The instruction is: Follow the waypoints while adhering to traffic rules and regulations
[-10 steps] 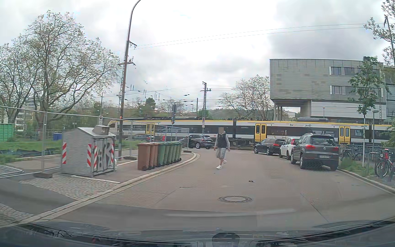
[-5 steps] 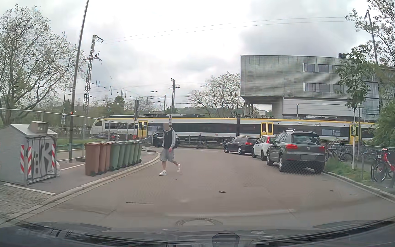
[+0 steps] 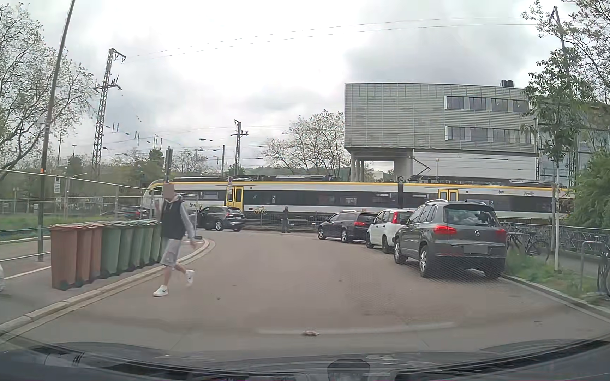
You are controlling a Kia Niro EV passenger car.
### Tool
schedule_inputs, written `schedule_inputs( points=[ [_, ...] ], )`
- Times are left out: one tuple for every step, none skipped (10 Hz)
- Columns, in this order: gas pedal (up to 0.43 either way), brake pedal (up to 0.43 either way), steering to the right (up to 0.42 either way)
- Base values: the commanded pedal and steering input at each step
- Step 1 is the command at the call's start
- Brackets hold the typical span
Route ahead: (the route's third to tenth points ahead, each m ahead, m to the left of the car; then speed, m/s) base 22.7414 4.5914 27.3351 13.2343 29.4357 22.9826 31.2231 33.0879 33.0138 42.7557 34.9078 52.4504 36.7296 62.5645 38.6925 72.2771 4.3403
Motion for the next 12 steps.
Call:
schedule_inputs(
  points=[
    [0.087,0.0,0.1],
    [0.079,0.0,0.088],
    [0.079,0.0,0.072],
    [0.079,0.0,0.058],
    [0.079,0.0,0.044],
    [0.079,0.0,0.034],
    [0.079,0.0,0.02],
    [0.079,0.0,0.005],
    [0.067,0.0,-0.001],
    [0.067,0.0,-0.004],
    [0.059,0.0,-0.004],
    [0.028,0.0,-0.01]
  ],
)
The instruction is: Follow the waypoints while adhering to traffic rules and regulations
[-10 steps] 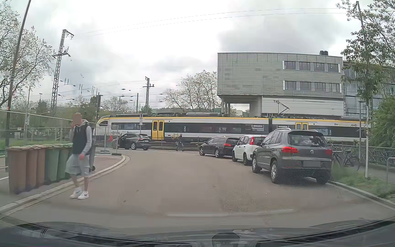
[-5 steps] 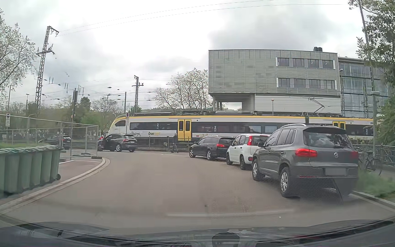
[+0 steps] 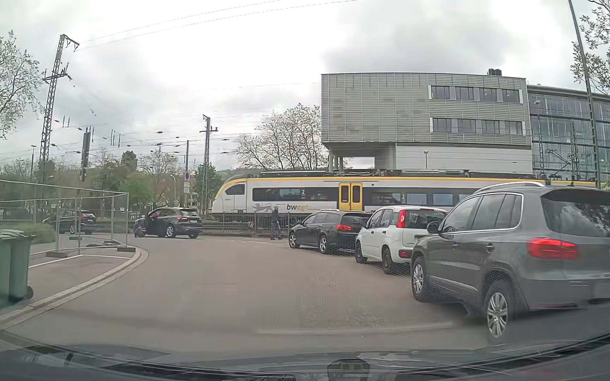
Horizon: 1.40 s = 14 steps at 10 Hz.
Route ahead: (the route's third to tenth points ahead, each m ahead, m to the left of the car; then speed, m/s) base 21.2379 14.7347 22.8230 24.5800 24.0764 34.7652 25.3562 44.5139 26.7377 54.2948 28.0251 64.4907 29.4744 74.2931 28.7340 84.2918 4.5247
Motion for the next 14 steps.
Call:
schedule_inputs(
  points=[
    [0.008,0.0,-0.017],
    [0.0,0.0,-0.029],
    [0.0,0.0,-0.036],
    [0.0,0.0,-0.037],
    [0.0,0.0,-0.038],
    [0.0,0.0,-0.041],
    [0.0,0.0,-0.044],
    [0.0,0.0,-0.046],
    [0.0,0.0,-0.047],
    [0.0,0.0,-0.048],
    [0.0,0.0,-0.054],
    [0.0,0.0,-0.061],
    [0.0,0.0,-0.072],
    [0.0,0.0,-0.083]
  ],
)
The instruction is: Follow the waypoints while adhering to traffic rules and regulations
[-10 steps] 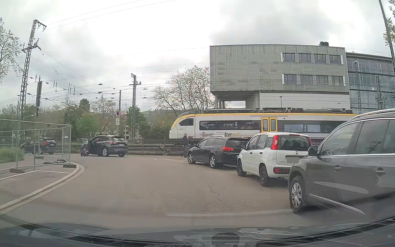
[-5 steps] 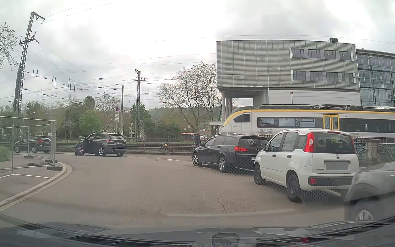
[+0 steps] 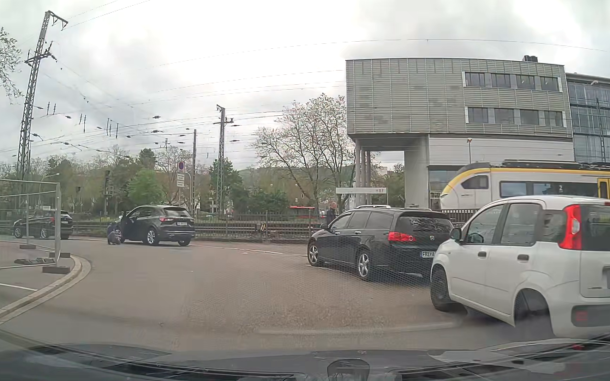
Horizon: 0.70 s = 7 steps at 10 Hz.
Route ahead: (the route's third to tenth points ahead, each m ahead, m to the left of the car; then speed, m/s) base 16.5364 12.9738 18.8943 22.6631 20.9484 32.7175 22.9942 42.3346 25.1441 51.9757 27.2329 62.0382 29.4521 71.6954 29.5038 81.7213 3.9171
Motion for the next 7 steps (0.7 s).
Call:
schedule_inputs(
  points=[
    [0.02,0.0,-0.09],
    [0.028,0.0,-0.102],
    [0.028,0.0,-0.116],
    [0.028,0.0,-0.126],
    [0.028,0.0,-0.142],
    [0.028,0.0,-0.152],
    [0.028,0.0,-0.163]
  ],
)
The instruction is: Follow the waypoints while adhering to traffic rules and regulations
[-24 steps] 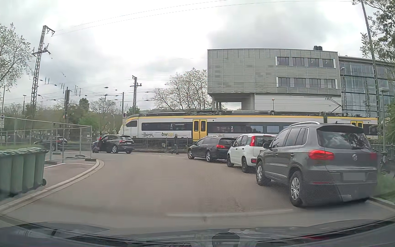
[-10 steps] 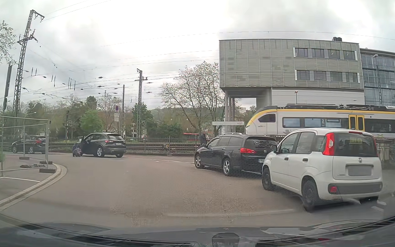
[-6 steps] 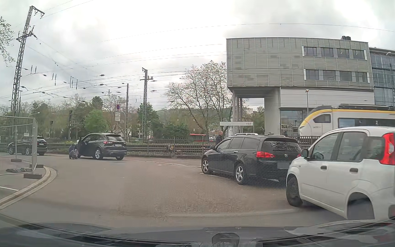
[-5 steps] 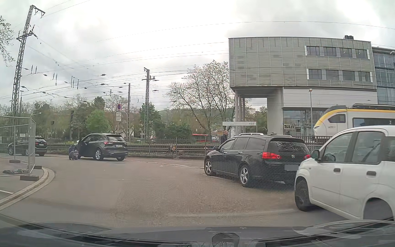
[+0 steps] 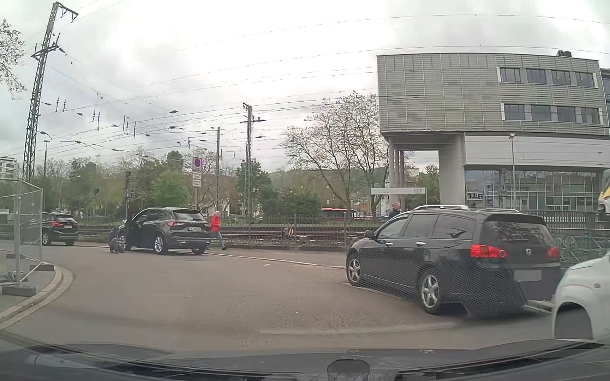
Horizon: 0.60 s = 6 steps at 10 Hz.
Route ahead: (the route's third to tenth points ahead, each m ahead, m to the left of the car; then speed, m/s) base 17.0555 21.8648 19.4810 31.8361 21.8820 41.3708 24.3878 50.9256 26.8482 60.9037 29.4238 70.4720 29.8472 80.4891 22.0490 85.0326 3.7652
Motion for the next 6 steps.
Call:
schedule_inputs(
  points=[
    [0.028,0.0,-0.171],
    [0.028,0.0,-0.178],
    [0.028,0.0,-0.184],
    [0.028,0.0,-0.192],
    [0.028,0.0,-0.201],
    [0.028,0.0,-0.213]
  ],
)
